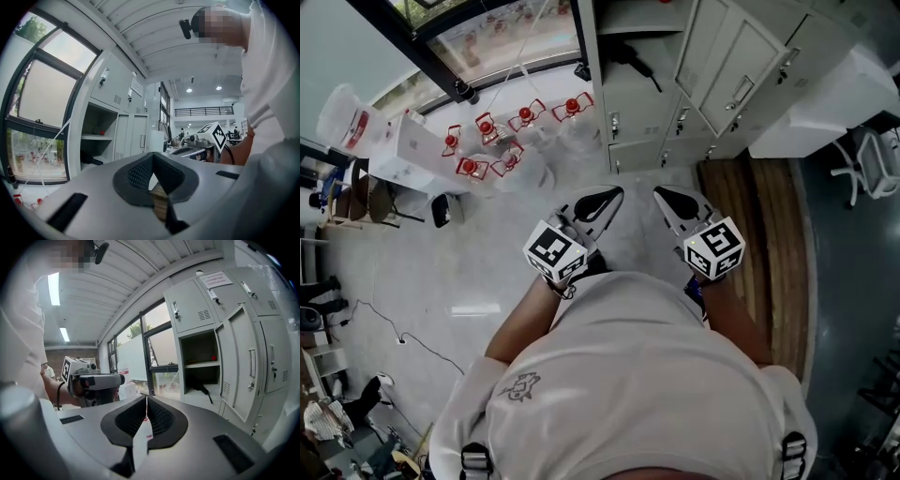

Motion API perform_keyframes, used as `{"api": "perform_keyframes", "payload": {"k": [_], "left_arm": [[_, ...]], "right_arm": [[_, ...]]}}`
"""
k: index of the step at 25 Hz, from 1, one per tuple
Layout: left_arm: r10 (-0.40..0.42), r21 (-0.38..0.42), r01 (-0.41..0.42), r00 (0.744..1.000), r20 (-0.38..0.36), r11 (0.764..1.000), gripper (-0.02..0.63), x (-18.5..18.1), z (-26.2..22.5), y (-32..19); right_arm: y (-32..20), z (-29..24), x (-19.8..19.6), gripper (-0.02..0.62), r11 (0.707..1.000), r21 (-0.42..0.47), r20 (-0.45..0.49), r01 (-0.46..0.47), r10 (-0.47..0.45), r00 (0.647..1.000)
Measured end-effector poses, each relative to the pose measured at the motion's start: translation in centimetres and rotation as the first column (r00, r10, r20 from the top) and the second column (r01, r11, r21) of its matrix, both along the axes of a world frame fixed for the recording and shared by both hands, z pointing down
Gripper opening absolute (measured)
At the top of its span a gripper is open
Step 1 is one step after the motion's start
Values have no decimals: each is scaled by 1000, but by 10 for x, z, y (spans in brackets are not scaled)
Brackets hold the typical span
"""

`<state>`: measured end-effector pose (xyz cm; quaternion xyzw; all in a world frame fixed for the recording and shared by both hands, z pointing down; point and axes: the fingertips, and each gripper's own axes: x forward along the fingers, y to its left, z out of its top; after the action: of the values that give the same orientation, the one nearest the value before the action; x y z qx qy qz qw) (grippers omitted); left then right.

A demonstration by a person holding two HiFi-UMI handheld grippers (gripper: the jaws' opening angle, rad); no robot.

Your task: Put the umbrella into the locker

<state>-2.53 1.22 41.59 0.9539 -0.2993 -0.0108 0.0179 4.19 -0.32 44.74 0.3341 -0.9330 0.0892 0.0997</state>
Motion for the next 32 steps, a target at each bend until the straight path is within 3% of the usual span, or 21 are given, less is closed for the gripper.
{"api": "perform_keyframes", "payload": {"k": [14,32], "left_arm": [[-35,-60,35,999,-7,998,11,90,25,100],[35,-63,-35,999,1,997,11,132,30,142]], "right_arm": [[106,17,89,44,999,-35,38,40,-39,999],[158,15,120,44,1000,-26,37,17,-16,999]]}}
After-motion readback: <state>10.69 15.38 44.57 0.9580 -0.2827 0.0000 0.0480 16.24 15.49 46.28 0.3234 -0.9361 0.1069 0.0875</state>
